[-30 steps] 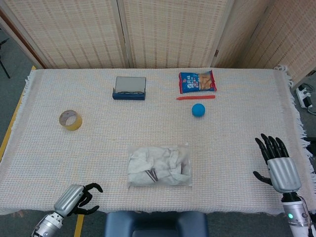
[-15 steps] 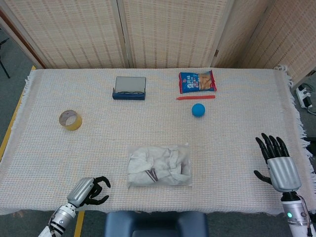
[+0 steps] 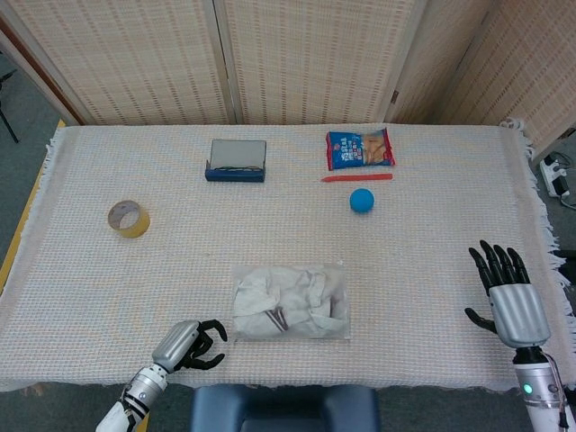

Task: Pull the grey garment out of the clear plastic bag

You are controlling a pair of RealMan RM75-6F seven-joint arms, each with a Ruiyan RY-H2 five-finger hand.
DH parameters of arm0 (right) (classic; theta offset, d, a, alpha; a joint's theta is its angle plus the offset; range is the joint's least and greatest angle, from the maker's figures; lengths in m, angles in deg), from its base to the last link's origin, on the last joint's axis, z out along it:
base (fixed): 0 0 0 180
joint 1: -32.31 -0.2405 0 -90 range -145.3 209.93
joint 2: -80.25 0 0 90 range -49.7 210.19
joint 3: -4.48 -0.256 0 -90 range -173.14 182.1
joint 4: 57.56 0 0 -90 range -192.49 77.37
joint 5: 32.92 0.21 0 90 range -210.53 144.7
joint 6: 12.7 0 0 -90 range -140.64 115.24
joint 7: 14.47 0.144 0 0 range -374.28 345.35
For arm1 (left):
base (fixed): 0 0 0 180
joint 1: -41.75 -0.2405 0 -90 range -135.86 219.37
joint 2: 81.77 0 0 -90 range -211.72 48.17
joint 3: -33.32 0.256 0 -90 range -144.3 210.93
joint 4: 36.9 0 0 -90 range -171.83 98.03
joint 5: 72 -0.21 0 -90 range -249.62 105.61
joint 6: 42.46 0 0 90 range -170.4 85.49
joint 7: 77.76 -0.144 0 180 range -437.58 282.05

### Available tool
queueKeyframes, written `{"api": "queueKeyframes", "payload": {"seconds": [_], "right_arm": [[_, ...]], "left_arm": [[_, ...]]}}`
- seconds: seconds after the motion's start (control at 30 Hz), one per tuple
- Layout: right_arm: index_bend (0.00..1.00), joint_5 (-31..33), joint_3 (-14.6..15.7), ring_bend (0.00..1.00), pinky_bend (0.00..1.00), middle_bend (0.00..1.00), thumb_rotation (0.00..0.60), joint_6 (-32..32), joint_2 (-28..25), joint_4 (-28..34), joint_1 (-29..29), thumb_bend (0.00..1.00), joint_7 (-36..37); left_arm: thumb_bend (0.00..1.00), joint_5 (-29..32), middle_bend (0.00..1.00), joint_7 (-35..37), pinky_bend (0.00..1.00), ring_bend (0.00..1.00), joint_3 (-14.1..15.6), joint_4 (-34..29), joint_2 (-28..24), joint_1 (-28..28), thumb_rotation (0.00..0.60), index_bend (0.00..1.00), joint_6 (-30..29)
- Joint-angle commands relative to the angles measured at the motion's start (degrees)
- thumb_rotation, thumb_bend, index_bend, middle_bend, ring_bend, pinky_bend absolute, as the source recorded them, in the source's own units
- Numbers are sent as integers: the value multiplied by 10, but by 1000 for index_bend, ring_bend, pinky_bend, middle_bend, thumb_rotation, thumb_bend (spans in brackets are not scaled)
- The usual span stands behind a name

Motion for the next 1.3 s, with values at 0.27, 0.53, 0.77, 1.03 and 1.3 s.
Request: {"api": "queueKeyframes", "payload": {"seconds": [0.27, 0.53, 0.77, 1.03, 1.3], "right_arm": [[0, 12, -6, 0, 0, 0, 600, 0, -3, -3, 0, 56, 1], [0, 18, -7, 0, 0, 0, 600, 8, 1, -6, -3, 56, -7], [0, 21, -8, 0, 0, 0, 600, 10, 2, -7, -4, 57, -9], [0, 24, -8, 0, 0, 0, 600, 11, 3, -7, -5, 56, -14], [0, 27, -8, 0, 0, 0, 600, 13, 4, -7, -6, 57, -17]], "left_arm": [[228, 52, 1000, -23, 1000, 1000, -25, 42, 44, 23, 600, 490, 26], [217, 65, 1000, -15, 1000, 1000, -31, 42, 47, 31, 600, 504, 32], [237, 111, 1000, -27, 1000, 1000, -47, 45, 55, 44, 600, 543, 51], [340, 138, 1000, -23, 1000, 1000, -55, 48, 54, 50, 600, 574, 62], [477, 133, 1000, -9, 1000, 1000, -54, 38, 47, 52, 599, 617, 65]]}}
